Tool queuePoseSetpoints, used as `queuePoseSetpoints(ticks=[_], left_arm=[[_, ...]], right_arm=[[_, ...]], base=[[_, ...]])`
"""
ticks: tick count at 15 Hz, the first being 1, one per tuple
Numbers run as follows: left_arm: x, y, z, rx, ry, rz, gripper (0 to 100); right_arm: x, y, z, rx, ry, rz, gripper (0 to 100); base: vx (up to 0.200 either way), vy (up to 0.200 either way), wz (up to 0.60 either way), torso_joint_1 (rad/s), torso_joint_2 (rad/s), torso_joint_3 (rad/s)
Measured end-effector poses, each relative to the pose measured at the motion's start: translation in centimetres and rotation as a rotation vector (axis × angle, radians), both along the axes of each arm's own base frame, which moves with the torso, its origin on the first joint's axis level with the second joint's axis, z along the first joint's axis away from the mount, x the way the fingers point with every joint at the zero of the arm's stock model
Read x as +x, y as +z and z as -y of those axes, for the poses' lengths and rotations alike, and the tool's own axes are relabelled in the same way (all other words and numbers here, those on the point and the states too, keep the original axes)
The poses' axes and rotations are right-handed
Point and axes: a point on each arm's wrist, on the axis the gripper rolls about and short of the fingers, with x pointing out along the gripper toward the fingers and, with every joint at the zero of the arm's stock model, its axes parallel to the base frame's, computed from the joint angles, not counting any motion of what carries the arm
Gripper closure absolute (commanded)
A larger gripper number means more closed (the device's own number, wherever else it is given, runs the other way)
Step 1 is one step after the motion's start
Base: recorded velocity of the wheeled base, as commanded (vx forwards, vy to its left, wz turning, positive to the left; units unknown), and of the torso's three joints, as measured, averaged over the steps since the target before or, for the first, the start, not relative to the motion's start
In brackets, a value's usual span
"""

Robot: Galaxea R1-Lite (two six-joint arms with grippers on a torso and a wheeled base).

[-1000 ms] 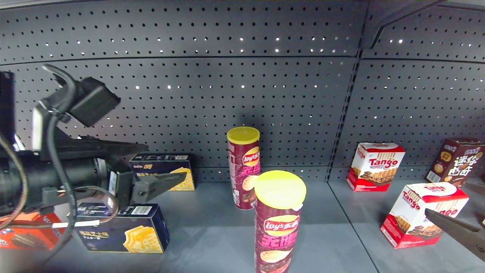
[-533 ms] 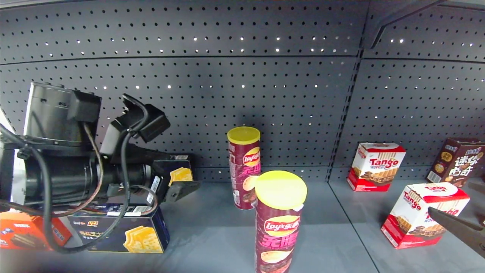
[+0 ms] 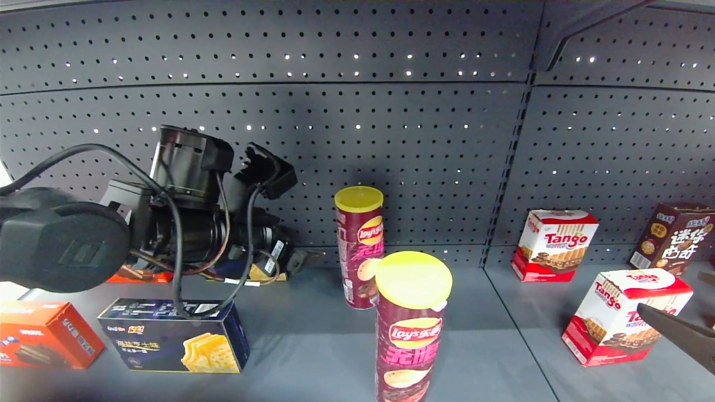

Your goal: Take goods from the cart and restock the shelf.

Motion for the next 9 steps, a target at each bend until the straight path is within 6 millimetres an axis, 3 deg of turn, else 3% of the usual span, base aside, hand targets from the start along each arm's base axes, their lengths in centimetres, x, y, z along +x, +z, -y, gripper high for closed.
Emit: queuePoseSetpoints(ticks=[9], left_arm=[[3.4, -1.7, 2.1, 0.019, -0.011, -0.023, 0]], right_arm=[[-0.1, -0.1, 0.1, 0.019, -0.011, -0.002, 0]], base=[[0.0, 0.0, 0.0, 0.0, 0.0, 0.0]])
